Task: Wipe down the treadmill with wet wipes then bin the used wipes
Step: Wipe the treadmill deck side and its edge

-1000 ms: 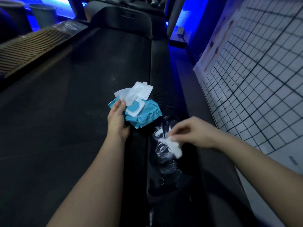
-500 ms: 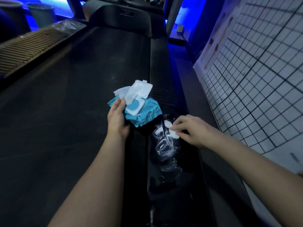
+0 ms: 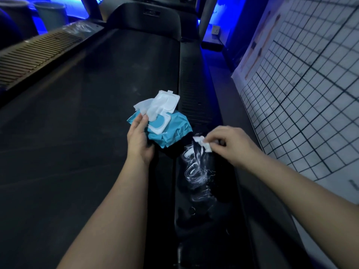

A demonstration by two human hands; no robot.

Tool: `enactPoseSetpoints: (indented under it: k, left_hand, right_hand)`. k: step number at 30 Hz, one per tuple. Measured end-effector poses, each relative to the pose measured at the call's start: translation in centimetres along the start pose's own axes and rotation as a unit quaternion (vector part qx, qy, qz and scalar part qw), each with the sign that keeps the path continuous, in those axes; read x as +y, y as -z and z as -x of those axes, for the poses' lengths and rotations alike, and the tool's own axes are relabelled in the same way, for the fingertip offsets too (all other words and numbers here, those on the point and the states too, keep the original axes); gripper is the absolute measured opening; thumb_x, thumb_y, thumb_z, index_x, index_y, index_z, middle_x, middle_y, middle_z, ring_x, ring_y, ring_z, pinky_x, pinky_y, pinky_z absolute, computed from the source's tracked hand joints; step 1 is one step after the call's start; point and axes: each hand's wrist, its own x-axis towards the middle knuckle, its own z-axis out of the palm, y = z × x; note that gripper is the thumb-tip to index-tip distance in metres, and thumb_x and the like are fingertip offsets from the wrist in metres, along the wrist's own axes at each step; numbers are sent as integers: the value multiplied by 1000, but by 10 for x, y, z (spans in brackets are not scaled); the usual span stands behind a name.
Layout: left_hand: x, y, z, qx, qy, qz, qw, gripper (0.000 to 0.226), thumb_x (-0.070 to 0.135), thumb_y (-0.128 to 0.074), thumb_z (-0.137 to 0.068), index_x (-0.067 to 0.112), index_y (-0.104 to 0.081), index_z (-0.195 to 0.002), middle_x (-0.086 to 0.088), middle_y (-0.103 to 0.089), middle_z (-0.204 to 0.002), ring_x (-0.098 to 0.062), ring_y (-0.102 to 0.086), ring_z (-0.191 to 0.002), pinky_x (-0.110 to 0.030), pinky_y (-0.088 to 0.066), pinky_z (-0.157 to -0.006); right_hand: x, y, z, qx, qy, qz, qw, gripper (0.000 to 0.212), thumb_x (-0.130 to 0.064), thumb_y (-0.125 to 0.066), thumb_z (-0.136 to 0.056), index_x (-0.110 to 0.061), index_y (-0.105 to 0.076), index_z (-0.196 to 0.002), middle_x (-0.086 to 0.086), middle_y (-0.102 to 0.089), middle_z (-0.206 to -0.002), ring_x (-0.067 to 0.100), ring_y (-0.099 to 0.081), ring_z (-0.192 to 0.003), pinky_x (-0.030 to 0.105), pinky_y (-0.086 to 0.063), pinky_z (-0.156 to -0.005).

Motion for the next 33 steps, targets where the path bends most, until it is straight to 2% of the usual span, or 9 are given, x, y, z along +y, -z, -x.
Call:
enactPoseSetpoints:
  k: [2, 5, 6, 11, 15, 18, 25, 29, 33]
  left_hand:
    - [0, 1, 0, -2, 4, 11, 1000, 27, 7, -66, -102, 14, -68, -128, -11, -77, -122, -31, -73, -117, -58, -53, -108]
    - [-1, 1, -1, -4, 6, 20, 1000, 35, 8, -66, -101, 13, -65, -135, -11, -77, -123, -30, -73, -116, -58, -54, -107]
    - [-1, 1, -1, -4, 6, 21, 1000, 37, 7, -66, -102, 13, -64, -138, -11, -77, -123, -30, -74, -115, -57, -54, -106]
    - [0, -1, 2, 0, 9, 11, 1000, 32, 7, -65, -102, 14, -66, -134, -9, -79, -118, -28, -76, -110, -55, -57, -102]
    - [1, 0, 1, 7, 1, 7, 1000, 40, 7, -67, -102, 11, -62, -141, -12, -74, -128, -29, -74, -114, -55, -57, -103]
    - [-1, -1, 2, 10, -1, 1, 1000, 42, 7, -66, -102, 11, -60, -143, -13, -72, -132, -30, -73, -116, -56, -56, -104]
    - [-1, 3, 1, 6, 6, 6, 1000, 36, 9, -67, -101, 14, -65, -137, -10, -76, -125, -30, -73, -116, -58, -54, -106]
    - [0, 6, 0, -3, 11, 23, 1000, 41, 11, -67, -102, 15, -62, -142, -11, -75, -128, -31, -72, -118, -59, -53, -107]
    - [-1, 6, 0, -4, 14, 39, 999, 37, 10, -66, -102, 14, -64, -139, -11, -76, -126, -31, -73, -117, -59, -53, -107]
  right_hand:
    - [4, -9, -9, 7, -24, 20, 999, 20, -10, -67, -93, -21, -78, -106, -11, -70, -106, 5, -58, -95, 3, -37, -83]
    - [4, -20, -7, -39, 21, 49, 998, 21, -11, -64, -96, -21, -77, -110, -11, -70, -111, 11, -59, -105, 25, -47, -94]
    - [2, -21, -4, -42, 36, 48, 997, 21, -11, -64, -95, -21, -77, -109, -12, -70, -111, 10, -59, -105, 27, -48, -94]
    - [-6, -18, 25, -70, 109, 17, 991, 23, -7, -74, -87, -24, -79, -101, -15, -73, -104, 1, -61, -101, 12, -46, -91]
    - [-16, -14, 44, -107, 142, -41, 983, 22, -9, -79, -79, -26, -82, -94, -18, -74, -97, 0, -64, -99, 19, -53, -86]
    - [-18, -3, 38, -122, 82, -65, 987, 19, -16, -80, -79, -32, -82, -90, -21, -74, -93, 4, -64, -98, 20, -52, -85]
    - [-10, -16, -13, 45, -54, -65, 995, 21, -7, -71, -84, -25, -80, -90, -13, -71, -94, -4, -59, -78, 9, -42, -73]
    - [-17, -35, -21, 3, 20, 10, 1000, 19, -4, -70, -88, -15, -81, -98, -6, -74, -99, 10, -63, -88, 22, -49, -85]
    - [-22, -37, -11, -35, 99, 19, 994, 20, -2, -76, -84, -17, -82, -97, -6, -77, -99, 6, -66, -94, 10, -46, -88]
